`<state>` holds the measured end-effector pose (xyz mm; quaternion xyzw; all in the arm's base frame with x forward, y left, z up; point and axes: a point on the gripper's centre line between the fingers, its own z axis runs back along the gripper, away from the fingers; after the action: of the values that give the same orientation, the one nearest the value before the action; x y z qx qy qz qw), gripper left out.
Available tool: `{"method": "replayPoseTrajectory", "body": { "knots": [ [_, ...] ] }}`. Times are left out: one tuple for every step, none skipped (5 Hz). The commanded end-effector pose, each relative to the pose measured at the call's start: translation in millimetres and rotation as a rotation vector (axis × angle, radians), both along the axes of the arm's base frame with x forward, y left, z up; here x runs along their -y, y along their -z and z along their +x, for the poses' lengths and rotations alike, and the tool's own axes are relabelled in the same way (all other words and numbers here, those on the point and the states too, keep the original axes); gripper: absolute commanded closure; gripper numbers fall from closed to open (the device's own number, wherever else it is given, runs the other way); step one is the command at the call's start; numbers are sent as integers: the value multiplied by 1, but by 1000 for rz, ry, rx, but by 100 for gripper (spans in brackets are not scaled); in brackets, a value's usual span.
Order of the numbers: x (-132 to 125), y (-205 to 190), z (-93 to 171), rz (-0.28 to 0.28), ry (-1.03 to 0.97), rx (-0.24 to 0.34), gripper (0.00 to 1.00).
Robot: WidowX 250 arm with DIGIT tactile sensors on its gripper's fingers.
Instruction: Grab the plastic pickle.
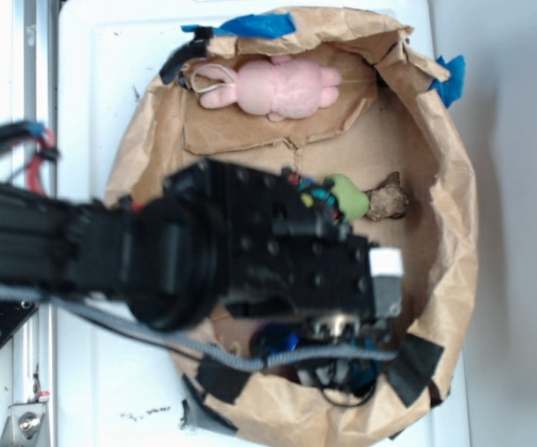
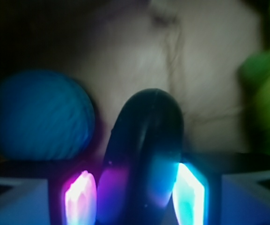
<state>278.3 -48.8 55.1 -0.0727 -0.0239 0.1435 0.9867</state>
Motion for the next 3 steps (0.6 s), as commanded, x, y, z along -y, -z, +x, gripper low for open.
{"method": "replayPoseTrajectory", "body": {
  "knots": [
    [-45, -82, 5, 86, 76, 141, 100],
    [-60, -109, -10, 142, 101, 103, 100],
    [-66, -124, -18, 127, 84, 107, 100]
  ]
}}
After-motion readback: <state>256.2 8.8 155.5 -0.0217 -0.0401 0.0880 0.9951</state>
